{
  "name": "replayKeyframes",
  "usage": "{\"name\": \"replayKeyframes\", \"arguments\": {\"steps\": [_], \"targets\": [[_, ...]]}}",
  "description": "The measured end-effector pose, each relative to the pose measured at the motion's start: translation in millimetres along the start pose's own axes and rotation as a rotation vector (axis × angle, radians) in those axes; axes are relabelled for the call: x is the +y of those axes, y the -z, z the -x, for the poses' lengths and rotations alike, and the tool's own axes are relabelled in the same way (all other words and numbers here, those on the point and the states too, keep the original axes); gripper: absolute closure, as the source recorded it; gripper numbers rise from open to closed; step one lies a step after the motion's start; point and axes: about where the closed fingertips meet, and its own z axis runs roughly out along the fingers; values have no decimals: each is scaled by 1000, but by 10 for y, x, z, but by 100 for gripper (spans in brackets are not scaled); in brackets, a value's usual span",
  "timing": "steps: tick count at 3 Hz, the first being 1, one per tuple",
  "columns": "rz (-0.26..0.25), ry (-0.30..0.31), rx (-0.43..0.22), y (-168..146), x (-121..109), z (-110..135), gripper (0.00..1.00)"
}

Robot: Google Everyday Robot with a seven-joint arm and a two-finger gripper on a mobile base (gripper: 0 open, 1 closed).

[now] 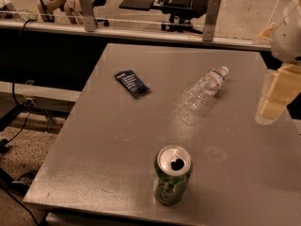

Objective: Move water bottle near green can

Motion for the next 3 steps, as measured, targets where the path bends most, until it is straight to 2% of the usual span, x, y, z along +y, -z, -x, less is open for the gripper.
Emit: {"name": "replayKeyframes", "arguments": {"steps": [2, 3], "targets": [[20, 267, -45, -400, -472, 230, 0], [82, 414, -98, -713, -619, 323, 0]]}}
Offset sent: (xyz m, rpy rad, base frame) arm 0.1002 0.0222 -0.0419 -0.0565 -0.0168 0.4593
